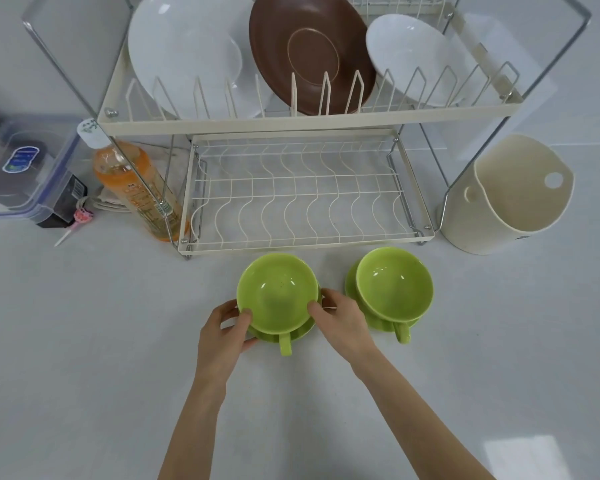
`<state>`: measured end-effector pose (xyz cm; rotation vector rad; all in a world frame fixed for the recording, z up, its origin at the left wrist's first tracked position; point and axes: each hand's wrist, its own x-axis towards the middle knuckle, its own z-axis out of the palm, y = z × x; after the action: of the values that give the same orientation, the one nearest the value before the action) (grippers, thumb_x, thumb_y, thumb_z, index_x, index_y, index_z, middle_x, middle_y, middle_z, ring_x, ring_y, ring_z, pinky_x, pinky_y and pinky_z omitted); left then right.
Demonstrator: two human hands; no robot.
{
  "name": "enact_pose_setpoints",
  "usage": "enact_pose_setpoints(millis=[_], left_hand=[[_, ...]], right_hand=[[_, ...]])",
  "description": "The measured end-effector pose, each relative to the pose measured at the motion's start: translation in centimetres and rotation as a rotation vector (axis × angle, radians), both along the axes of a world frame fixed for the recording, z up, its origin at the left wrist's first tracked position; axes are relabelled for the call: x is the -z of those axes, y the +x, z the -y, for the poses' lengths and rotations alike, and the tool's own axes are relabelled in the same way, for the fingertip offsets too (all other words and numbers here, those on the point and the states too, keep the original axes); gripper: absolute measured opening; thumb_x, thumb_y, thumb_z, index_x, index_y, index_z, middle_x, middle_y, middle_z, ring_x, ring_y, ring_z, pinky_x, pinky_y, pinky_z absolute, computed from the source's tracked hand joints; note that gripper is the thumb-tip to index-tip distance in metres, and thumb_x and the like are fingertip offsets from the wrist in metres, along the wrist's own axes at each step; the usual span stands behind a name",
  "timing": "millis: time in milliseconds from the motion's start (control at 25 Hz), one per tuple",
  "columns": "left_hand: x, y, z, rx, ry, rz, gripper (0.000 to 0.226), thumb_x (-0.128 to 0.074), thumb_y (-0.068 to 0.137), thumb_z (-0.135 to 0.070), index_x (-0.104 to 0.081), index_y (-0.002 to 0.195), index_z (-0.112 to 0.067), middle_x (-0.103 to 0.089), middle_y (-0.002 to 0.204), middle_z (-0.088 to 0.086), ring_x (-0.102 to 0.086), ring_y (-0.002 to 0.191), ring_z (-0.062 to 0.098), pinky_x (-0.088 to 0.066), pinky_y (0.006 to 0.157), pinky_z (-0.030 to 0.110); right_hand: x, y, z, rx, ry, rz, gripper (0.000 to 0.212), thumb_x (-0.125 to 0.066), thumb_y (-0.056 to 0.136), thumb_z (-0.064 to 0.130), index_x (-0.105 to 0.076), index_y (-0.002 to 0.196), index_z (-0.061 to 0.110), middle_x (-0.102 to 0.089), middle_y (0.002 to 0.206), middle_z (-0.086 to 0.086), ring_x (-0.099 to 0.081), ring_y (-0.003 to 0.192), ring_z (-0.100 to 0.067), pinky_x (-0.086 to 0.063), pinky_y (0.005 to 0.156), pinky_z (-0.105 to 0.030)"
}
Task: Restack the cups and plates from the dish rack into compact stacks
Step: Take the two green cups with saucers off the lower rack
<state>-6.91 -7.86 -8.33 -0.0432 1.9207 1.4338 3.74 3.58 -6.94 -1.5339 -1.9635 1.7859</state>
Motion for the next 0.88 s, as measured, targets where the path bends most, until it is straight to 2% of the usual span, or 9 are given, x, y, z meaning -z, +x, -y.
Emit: enact_pose_setpoints(millis=[160, 240, 360, 440, 520, 600, 680, 760, 880], left_hand=[[0.6, -0.1, 0.0, 0.015, -0.030, 0.000, 0.034, -0.052, 0.088, -0.011, -0.052, 0.122, -0.005, -0.055, 0.113, 0.006, -0.061, 0.101, 0.031, -0.056, 0.067, 0.024], [0.7, -0.1, 0.1, 0.025, -0.041, -0.018, 0.036, -0.053, 0.088, -0.012, -0.052, 0.123, -0.006, -0.055, 0.114, 0.007, -0.061, 0.099, 0.030, -0.051, 0.077, 0.032], [0.8, -0.3, 0.4, 0.068, -0.070, -0.060, 0.036, -0.055, 0.087, -0.015, -0.053, 0.122, -0.008, -0.057, 0.111, 0.008, -0.063, 0.086, 0.022, -0.051, 0.084, 0.036], [0.8, -0.6, 0.5, 0.130, -0.137, -0.145, 0.034, -0.060, 0.084, -0.023, -0.057, 0.117, -0.012, -0.061, 0.103, 0.008, -0.063, 0.082, 0.015, -0.050, 0.090, 0.039], [0.6, -0.9, 0.5, 0.221, -0.224, -0.259, 0.033, -0.059, 0.083, -0.026, -0.058, 0.115, -0.014, -0.063, 0.099, 0.005, -0.063, 0.089, 0.020, -0.047, 0.091, 0.034], [0.3, -1.1, 0.5, 0.312, -0.298, -0.357, 0.037, -0.057, 0.085, -0.024, -0.056, 0.120, -0.013, -0.065, 0.110, 0.006, -0.059, 0.095, 0.019, -0.039, 0.086, 0.025], [-0.2, -1.4, 0.5, 0.381, -0.347, -0.447, 0.044, -0.056, 0.085, -0.028, -0.051, 0.127, -0.016, -0.059, 0.127, 0.006, -0.057, 0.109, 0.021, -0.040, 0.090, 0.029], [-1.0, -1.6, 0.3, 0.432, -0.410, -0.537, 0.050, -0.055, 0.085, -0.034, -0.046, 0.132, -0.019, -0.053, 0.136, 0.005, -0.051, 0.123, 0.024, -0.040, 0.099, 0.037], [-2.9, -1.6, -0.2, 0.470, -0.446, -0.678, 0.050, -0.051, 0.087, -0.037, -0.044, 0.133, -0.021, -0.050, 0.140, 0.002, -0.048, 0.127, 0.023, -0.039, 0.100, 0.039]], right_hand=[[0.4, 0.0, 0.1, -0.007, 0.002, 0.020, 0.025, -0.051, 0.086, 0.017, -0.063, 0.101, 0.002, -0.061, 0.083, -0.006, -0.053, 0.077, -0.018, -0.040, 0.060, -0.020], [0.5, 0.0, 0.2, -0.031, 0.012, 0.031, 0.026, -0.051, 0.087, 0.018, -0.062, 0.106, 0.003, -0.066, 0.092, -0.009, -0.057, 0.084, -0.020, -0.042, 0.068, -0.025], [0.4, 0.2, 0.3, -0.059, 0.045, 0.054, 0.031, -0.051, 0.089, 0.021, -0.058, 0.115, 0.006, -0.068, 0.106, -0.011, -0.061, 0.101, -0.024, -0.045, 0.083, -0.029], [0.2, 0.3, 0.1, -0.104, 0.079, 0.077, 0.034, -0.050, 0.090, 0.023, -0.056, 0.119, 0.006, -0.067, 0.108, -0.012, -0.061, 0.102, -0.026, -0.045, 0.085, -0.029], [-0.1, 0.3, 0.0, -0.179, 0.120, 0.101, 0.035, -0.048, 0.091, 0.025, -0.054, 0.120, 0.006, -0.066, 0.105, -0.013, -0.059, 0.094, -0.024, -0.043, 0.080, -0.029], [-0.3, 0.5, 0.0, -0.264, 0.178, 0.127, 0.038, -0.047, 0.091, 0.026, -0.050, 0.125, 0.008, -0.062, 0.115, -0.014, -0.057, 0.103, -0.025, -0.043, 0.086, -0.029], [-1.0, 0.7, -0.1, -0.336, 0.255, 0.135, 0.043, -0.047, 0.091, 0.027, -0.044, 0.131, 0.012, -0.056, 0.124, -0.014, -0.052, 0.117, -0.029, -0.041, 0.094, -0.032], [-2.0, 1.0, -0.4, -0.399, 0.327, 0.124, 0.046, -0.048, 0.091, 0.026, -0.040, 0.136, 0.016, -0.053, 0.129, -0.012, -0.050, 0.120, -0.030, -0.041, 0.098, -0.034], [-4.1, 1.7, -1.2, -0.498, 0.432, 0.119, 0.054, -0.051, 0.090, 0.029, -0.034, 0.141, 0.018, -0.046, 0.141, -0.006, -0.045, 0.127, -0.025, -0.036, 0.102, -0.031]])
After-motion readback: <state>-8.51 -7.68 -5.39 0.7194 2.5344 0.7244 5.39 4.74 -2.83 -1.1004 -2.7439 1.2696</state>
